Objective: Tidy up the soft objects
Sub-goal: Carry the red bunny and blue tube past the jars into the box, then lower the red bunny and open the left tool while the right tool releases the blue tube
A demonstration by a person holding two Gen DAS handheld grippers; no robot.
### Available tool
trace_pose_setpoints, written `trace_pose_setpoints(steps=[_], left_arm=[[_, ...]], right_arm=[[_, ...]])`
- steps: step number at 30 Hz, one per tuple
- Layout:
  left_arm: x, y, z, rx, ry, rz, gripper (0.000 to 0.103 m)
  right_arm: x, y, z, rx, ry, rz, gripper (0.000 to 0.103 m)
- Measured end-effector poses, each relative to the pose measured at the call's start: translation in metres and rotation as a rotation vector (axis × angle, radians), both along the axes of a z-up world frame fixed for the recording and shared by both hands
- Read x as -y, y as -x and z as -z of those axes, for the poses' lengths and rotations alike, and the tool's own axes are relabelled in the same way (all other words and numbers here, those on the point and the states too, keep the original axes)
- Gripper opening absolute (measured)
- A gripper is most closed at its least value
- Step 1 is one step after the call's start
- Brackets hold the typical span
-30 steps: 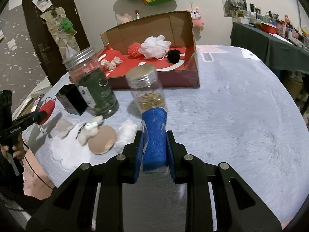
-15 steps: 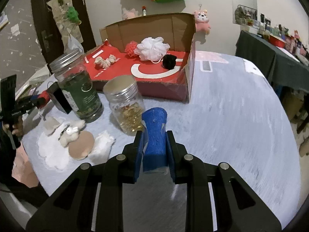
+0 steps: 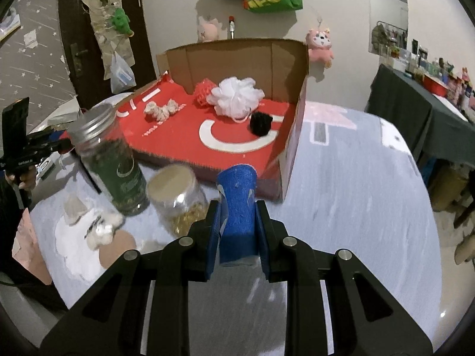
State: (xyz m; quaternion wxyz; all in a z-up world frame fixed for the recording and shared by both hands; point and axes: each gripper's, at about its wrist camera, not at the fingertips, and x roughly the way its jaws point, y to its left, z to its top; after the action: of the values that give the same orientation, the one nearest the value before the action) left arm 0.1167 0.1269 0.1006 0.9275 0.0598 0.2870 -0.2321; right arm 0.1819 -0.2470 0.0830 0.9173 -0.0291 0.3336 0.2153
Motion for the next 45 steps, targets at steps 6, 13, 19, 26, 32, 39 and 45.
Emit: trace_pose_setpoints(steps=[6,13,19,26,32,39,45], left_arm=[[0.009,-0.025,-0.013,-0.013,-0.017,0.026,0.042],[0.031,-0.065,-0.017,-0.116,-0.029,0.045,0.042],[0.057,-0.098,-0.015,-0.205,-0.030,0.056,0.042],[0.094,-0.132,-0.004,-0.284,-0.087,0.062,0.042],[0.125,-0.160,0.005,-0.337,-0.167,0.067,0.042],[0.138,-0.192,0.018,-0.393,-0.231,0.052,0.042],[0.132,-0.209,0.027,-0.442,-0.245,0.017,0.042]], right_arm=[[-0.010,-0.020,-0.015,0.014,0.011,-0.036,0.022],[-0.031,-0.059,-0.027,-0.037,0.036,-0.054,0.022],[-0.051,-0.093,-0.024,-0.113,0.101,-0.035,0.022],[-0.076,-0.127,-0.011,-0.210,0.150,-0.040,0.022],[-0.091,-0.159,-0.002,-0.296,0.167,-0.054,0.022],[-0.102,-0.187,0.015,-0.373,0.222,-0.037,0.022],[-0.103,-0.193,0.017,-0.379,0.236,-0.037,0.022]])
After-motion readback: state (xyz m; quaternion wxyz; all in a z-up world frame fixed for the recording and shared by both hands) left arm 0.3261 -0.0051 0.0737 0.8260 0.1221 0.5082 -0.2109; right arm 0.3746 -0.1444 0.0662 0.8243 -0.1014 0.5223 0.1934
